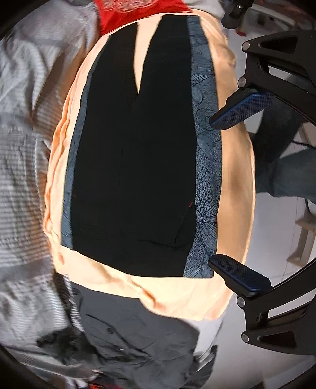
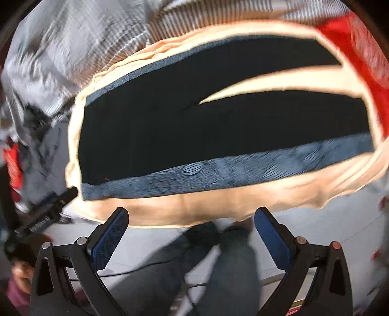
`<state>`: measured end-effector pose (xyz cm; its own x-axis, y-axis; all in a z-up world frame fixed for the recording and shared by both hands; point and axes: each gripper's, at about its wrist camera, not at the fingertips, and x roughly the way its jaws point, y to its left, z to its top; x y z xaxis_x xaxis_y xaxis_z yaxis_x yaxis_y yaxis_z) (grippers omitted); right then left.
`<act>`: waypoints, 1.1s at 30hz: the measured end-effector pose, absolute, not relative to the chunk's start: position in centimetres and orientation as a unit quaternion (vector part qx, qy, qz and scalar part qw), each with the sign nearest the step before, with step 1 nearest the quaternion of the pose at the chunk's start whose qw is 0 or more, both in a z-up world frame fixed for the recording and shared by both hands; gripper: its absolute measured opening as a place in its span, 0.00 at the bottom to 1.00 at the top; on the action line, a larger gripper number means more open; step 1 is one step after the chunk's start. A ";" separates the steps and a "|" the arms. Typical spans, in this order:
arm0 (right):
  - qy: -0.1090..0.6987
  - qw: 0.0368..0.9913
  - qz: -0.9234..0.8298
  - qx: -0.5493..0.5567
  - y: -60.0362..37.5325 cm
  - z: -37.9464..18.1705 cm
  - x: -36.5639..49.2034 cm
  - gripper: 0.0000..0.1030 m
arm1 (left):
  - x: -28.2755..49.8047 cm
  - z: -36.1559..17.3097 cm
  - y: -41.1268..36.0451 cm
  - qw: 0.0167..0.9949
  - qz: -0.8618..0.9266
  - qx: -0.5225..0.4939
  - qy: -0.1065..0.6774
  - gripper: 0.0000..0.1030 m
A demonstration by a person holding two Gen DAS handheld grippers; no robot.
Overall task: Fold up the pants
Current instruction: 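Grasp the patterned waistband edge with both grippers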
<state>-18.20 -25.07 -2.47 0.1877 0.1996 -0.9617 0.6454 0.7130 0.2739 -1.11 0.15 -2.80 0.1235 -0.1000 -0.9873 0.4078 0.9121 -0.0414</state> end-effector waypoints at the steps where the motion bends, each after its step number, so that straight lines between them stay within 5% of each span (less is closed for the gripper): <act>1: 0.608 0.685 -0.156 0.371 -25.5 -3.5 -18.4 1.00 | -1.0 -3.5 0.4 0.740 -0.165 0.114 0.642 1.00; 6: 0.555 0.660 -0.143 0.486 -26.6 -9.5 -19.5 0.99 | -0.4 -8.1 2.2 0.713 -0.138 0.049 0.685 1.00; 11: 0.528 0.632 -0.099 0.558 -26.0 -16.1 -20.9 0.79 | -0.8 -10.3 3.0 0.720 -0.144 0.005 0.679 1.00; 25: 0.413 0.631 -0.026 0.656 -26.5 -22.1 -19.4 0.77 | -1.7 -13.8 4.9 0.695 -0.163 -0.102 0.693 1.00; 27: 0.422 0.604 -0.014 0.676 -26.5 -22.6 -18.3 0.58 | -1.8 -14.0 5.2 0.693 -0.159 -0.106 0.695 1.00; 28: 0.429 0.589 -0.012 0.685 -26.5 -22.7 -18.0 0.29 | -1.9 -14.3 5.4 0.692 -0.157 -0.111 0.696 1.00; 29: 0.429 0.579 -0.013 0.693 -26.5 -22.4 -17.9 0.13 | -1.9 -14.3 5.6 0.687 -0.157 -0.121 0.699 1.00; 33: 0.401 0.582 0.025 0.707 -26.6 -20.1 -17.4 0.08 | -1.8 -14.0 6.7 0.682 -0.155 -0.171 0.694 1.00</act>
